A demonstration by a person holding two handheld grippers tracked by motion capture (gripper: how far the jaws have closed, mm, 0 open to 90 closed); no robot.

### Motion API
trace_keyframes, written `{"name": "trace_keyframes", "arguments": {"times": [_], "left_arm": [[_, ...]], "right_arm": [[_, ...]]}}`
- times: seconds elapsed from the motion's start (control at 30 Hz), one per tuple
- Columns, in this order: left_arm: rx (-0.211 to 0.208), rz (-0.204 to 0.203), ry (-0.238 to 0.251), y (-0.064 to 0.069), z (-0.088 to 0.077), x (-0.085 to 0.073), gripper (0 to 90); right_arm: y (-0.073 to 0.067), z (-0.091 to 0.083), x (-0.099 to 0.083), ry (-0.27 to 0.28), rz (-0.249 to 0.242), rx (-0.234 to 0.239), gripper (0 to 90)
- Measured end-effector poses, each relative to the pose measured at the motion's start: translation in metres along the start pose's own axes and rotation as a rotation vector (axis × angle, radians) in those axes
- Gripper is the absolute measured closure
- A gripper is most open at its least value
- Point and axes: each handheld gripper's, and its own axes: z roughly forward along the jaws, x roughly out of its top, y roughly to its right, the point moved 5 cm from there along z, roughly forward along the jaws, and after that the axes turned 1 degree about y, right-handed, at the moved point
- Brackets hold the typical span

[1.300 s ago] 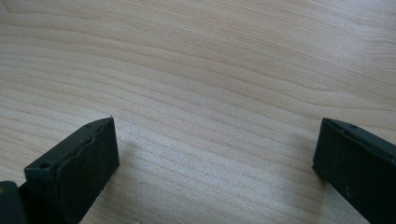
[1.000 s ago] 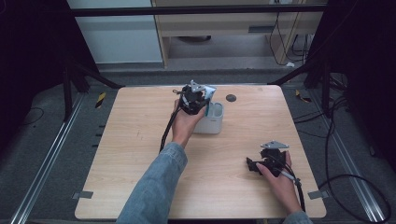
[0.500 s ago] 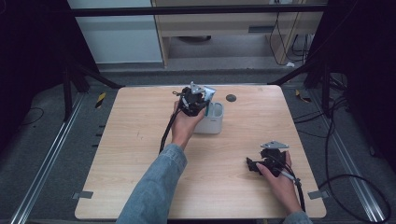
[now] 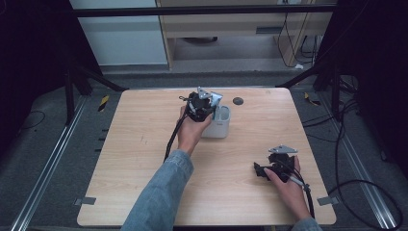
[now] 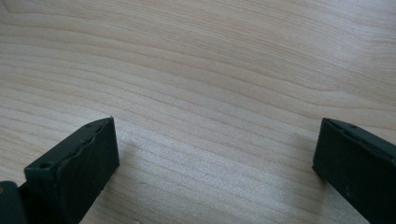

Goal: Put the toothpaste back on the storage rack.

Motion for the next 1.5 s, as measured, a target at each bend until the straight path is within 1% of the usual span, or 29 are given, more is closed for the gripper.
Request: {"name": "trace_keyframes", "arguments": {"times": [0.23,0.33,0.47,0.57,0.63,0.83,1.0,1.07,1.17,1.5], "left_arm": [[0.001,0.0,0.001,-0.001,-0.001,-0.001,79.0],[0.0,0.007,-0.002,-0.001,-0.002,-0.001,79.0],[0.0,0.002,-0.009,-0.002,-0.002,0.0,78.9],[0.001,-0.009,-0.019,-0.003,0.0,0.001,78.9],[0.002,-0.016,-0.015,-0.004,0.002,0.002,78.8],[0.0,-0.001,-0.034,-0.002,0.005,0.004,78.7],[0.003,-0.007,-0.045,-0.002,0.008,0.007,78.5],[0.003,-0.016,-0.05,-0.002,0.008,0.008,78.5],[0.003,-0.016,-0.061,-0.001,0.009,0.009,78.4],[0.001,-0.017,-0.063,-0.002,0.011,0.01,78.2]], "right_arm": [[0.0,0.0,0.0,0.0,0.0,0.0,0.4],[0.0,0.0,0.0,0.0,0.0,0.0,0.4],[0.0,0.0,0.0,0.0,0.0,0.0,0.4],[0.0,0.0,0.0,0.0,0.0,0.0,0.4],[0.0,0.0,0.0,0.0,0.0,0.0,0.5],[0.0,0.0,0.0,0.0,-0.001,0.0,0.4],[0.0,0.0,0.0,0.0,-0.002,-0.001,0.4],[0.0,0.0,0.0,0.0,-0.001,0.0,0.4],[0.0,0.0,0.0,0.0,-0.001,0.0,0.4],[0.0,0.0,0.0,0.0,-0.001,0.0,0.4]]}}
